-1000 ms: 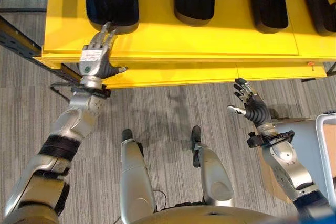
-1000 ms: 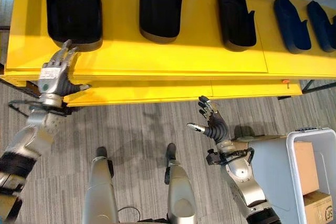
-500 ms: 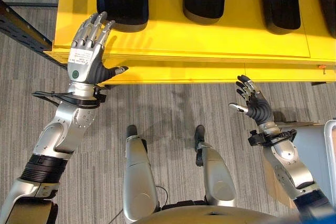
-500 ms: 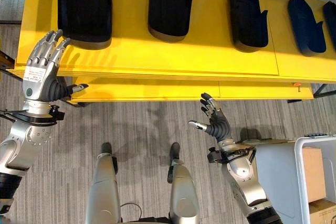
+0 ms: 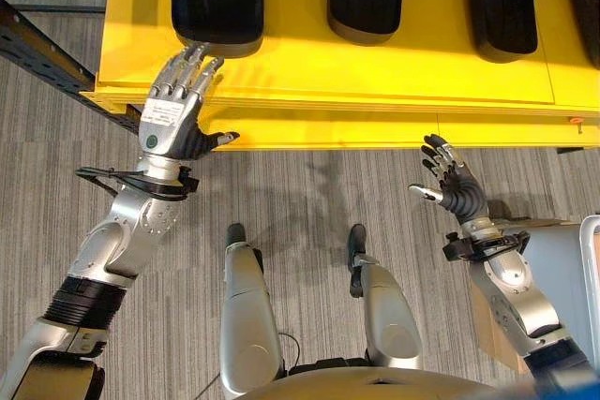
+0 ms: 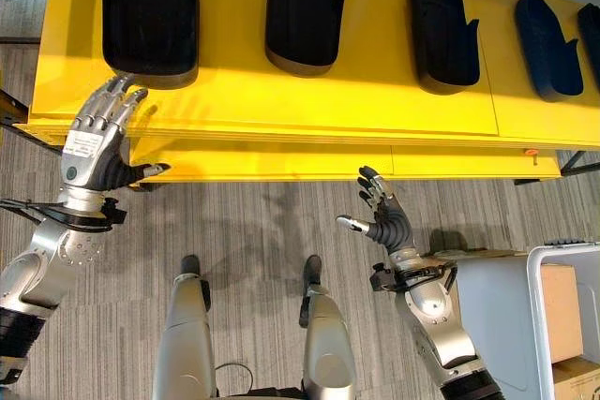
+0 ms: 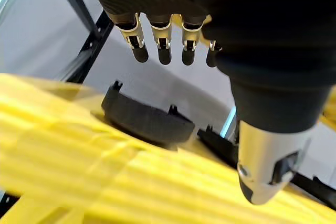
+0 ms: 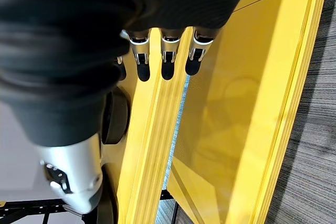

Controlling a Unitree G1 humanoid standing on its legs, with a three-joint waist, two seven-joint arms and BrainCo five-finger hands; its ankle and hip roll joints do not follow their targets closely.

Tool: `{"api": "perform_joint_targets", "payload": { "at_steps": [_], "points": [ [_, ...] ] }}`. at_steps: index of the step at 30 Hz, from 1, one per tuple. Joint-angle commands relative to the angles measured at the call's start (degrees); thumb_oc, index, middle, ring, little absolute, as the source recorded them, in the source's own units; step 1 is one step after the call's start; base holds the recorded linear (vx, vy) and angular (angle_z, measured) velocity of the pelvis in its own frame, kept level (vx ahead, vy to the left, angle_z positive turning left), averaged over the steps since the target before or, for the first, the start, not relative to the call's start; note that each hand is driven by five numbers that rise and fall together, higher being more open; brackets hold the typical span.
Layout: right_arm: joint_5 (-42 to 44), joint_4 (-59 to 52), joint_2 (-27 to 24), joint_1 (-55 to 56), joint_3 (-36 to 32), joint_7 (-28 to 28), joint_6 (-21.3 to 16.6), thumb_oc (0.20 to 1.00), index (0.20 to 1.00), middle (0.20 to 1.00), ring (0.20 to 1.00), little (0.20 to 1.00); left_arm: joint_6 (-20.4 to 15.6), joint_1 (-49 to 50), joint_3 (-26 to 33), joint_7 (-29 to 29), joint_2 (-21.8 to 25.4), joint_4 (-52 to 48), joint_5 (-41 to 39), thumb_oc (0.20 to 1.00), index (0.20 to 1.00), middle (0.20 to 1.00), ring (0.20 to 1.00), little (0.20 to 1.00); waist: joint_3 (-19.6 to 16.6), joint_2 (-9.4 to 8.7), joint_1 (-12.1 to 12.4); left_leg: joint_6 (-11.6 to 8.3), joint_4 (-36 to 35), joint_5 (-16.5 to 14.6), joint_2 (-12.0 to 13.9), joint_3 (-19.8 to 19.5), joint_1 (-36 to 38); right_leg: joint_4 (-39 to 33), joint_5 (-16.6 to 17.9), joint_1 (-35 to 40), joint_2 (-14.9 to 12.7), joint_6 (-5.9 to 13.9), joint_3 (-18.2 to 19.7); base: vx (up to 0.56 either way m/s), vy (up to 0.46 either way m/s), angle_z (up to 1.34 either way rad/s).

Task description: Move parts from the plastic box to the shelf.

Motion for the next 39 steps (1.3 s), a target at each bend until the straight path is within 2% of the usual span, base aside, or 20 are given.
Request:
{"api": "perform_joint_targets", "payload": {
  "at_steps": [1, 11, 25, 39],
  "points": [
    [-1.28, -4.80, -1.15, 0.32, -3.56, -0.92, -3.52, 1.000, 1.000, 1.000, 1.000, 1.000, -0.83, 0.08, -2.32, -0.23, -0.61, 1.75, -0.55, 1.000, 1.000, 1.000, 1.000, 1.000, -2.10, 0.79, -0.44, 0.95, -9.00, 6.39, 0.43, 3.13, 2.91, 8.18, -4.44, -0.08, -2.57, -0.60, 1.11, 0.00, 0.000, 0.00],
    [-1.52, -4.37, -1.18, 0.00, -3.16, -1.10, -3.20, 1.000, 1.000, 1.000, 1.000, 1.000, 0.59, -3.14, -6.26, -1.39, -2.38, 7.70, -0.63, 1.000, 1.000, 1.000, 1.000, 1.000, -1.86, 0.47, -0.68, 1.06, -8.61, 6.39, 0.44, 3.24, 2.55, 8.57, -4.46, -0.53, -2.49, -0.63, 1.33, 0.00, 0.000, 0.00],
    [-1.27, -4.11, -2.00, -0.63, -2.76, -1.25, -3.23, 1.000, 1.000, 1.000, 1.000, 1.000, 3.73, -12.61, -10.12, 1.32, -3.83, 18.20, -0.59, 1.000, 1.000, 1.000, 1.000, 1.000, -1.72, -0.03, -1.51, 0.97, -7.78, 6.30, 0.64, 3.38, 2.02, 9.55, -4.75, -1.49, -2.38, -0.66, 1.64, 0.00, 0.000, 0.00],
    [-0.95, -4.17, -2.77, 0.17, -2.73, -0.71, -2.96, 1.000, 1.000, 1.000, 1.000, 1.000, 5.56, -16.16, -12.36, 1.20, -4.49, 24.74, -0.86, 1.000, 1.000, 1.000, 1.000, 1.000, -1.80, -0.05, -2.13, 0.80, -6.71, 5.99, 0.71, 3.62, 1.57, 11.48, -5.66, -2.59, -2.32, -0.86, 2.26, 0.00, 0.006, -0.02]
  ]
}}
